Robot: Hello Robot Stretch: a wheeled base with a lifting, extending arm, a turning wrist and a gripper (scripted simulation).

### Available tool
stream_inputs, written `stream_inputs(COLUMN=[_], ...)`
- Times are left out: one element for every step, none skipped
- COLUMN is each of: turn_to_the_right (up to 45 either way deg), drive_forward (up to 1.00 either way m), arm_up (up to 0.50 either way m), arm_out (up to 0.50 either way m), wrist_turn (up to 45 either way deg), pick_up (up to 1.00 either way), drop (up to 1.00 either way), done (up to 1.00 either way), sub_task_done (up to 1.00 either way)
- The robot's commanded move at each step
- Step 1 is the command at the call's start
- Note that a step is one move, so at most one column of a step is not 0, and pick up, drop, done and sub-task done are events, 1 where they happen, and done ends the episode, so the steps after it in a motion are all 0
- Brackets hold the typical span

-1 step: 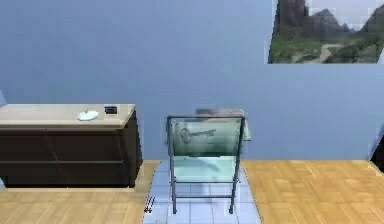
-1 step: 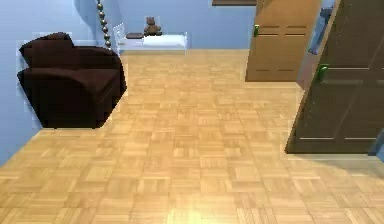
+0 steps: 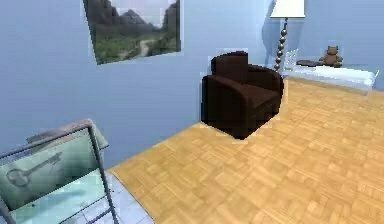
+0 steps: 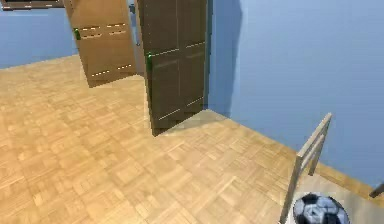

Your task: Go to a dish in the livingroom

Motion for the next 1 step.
stream_inputs(turn_to_the_right=[12.0], drive_forward=[0.0], arm_up=[0.0], arm_out=[0.0], wrist_turn=[0.0], pick_up=[0.0], drop=[0.0], done=[0.0], sub_task_done=[0.0])
